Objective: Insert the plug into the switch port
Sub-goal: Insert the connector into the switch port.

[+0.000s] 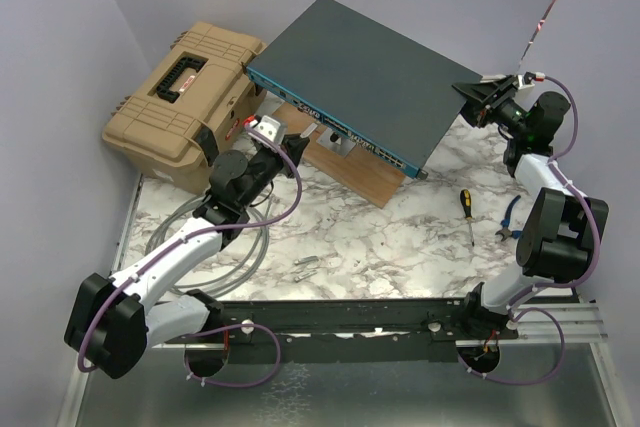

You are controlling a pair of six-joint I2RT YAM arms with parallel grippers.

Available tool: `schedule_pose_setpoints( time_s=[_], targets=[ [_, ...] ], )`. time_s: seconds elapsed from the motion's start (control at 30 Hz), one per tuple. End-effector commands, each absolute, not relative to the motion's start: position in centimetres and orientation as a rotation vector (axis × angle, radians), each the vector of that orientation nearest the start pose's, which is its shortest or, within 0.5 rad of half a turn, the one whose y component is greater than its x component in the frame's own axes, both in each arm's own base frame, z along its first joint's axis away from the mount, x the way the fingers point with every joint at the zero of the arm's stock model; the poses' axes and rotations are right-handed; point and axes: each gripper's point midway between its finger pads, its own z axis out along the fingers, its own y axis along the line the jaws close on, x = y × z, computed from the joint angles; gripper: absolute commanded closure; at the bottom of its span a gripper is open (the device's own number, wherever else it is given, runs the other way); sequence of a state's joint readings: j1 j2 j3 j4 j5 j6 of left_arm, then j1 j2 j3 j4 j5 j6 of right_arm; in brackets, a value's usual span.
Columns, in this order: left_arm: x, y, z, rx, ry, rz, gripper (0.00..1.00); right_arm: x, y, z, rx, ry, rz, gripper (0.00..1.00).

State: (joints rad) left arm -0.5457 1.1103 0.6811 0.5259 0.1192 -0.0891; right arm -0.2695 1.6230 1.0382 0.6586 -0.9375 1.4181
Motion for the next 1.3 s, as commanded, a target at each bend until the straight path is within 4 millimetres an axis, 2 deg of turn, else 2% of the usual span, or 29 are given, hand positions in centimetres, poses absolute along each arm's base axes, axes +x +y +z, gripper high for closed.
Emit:
schedule_pose_setpoints(
  time_s=[0.0, 0.5, 1.27],
  targets=[
    [33.4, -23.0, 30.3, 0.419, 1.405, -0.594, 1.00, 44.5, 5.0, 29.1, 0.552, 1.652, 1.522, 0.68],
    [34.2, -23.0, 30.6, 0.410, 1.406, -0.571, 1.00, 44.6, 4.9, 29.4, 0.552, 1.647, 1.520, 0.68],
    [34.9, -21.6, 28.9, 0.353, 1.457, -0.499, 1.00, 44.9, 4.8, 29.3, 0.563, 1.644, 1.519, 0.69]
  ],
)
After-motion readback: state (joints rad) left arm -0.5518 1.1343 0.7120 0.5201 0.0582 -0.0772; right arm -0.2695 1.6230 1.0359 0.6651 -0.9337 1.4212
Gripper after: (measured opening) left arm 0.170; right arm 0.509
